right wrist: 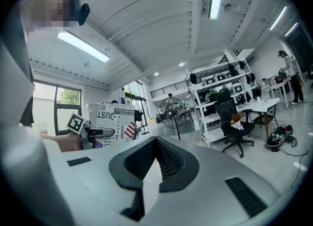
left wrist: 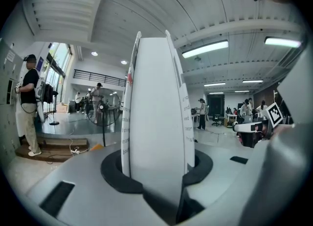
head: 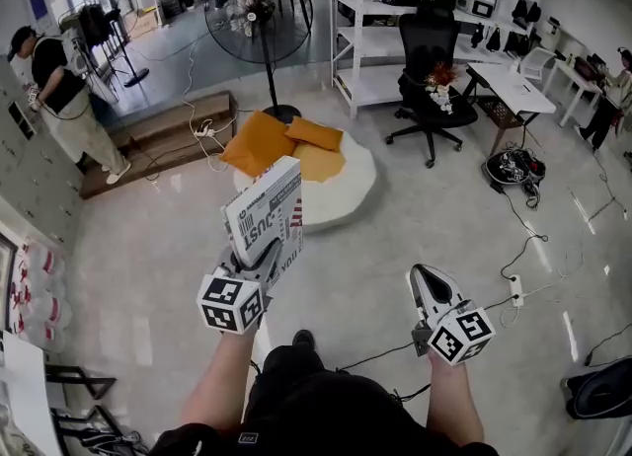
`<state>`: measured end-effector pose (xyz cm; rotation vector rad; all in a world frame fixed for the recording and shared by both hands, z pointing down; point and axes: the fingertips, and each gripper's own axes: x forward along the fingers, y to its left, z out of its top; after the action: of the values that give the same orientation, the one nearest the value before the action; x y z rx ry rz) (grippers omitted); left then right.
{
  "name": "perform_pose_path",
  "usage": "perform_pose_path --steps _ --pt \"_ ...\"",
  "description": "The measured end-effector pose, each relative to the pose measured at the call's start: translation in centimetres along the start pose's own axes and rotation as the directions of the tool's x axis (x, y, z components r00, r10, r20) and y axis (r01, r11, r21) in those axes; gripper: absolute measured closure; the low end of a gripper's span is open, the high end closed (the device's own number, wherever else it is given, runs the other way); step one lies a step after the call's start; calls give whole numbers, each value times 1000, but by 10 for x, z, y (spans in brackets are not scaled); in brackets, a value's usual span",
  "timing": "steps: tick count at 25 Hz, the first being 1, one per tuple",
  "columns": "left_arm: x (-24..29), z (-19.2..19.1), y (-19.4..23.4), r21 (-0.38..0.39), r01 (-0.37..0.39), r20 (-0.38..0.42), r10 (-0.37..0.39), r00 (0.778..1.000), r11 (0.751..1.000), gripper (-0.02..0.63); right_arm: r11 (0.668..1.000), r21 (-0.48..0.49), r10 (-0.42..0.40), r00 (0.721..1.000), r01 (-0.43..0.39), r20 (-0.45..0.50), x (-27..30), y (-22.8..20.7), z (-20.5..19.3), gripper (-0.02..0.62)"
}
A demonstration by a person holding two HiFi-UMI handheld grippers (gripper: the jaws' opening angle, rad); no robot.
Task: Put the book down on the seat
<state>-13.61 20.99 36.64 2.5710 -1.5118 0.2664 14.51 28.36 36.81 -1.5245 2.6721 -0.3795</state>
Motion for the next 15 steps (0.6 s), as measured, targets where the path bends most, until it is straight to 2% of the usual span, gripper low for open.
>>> perform_pose_path --steps 6,15 --pt "31 -14 15 -20 4 -8 -5 1000 1000 454 1000 23 12 999 -11 -33 26 -20 -12 580" --pt "124 -3 81 -61 4 12 -3 1000 998 454 1000 17 -10 997 12 -76 118 -72 2 580"
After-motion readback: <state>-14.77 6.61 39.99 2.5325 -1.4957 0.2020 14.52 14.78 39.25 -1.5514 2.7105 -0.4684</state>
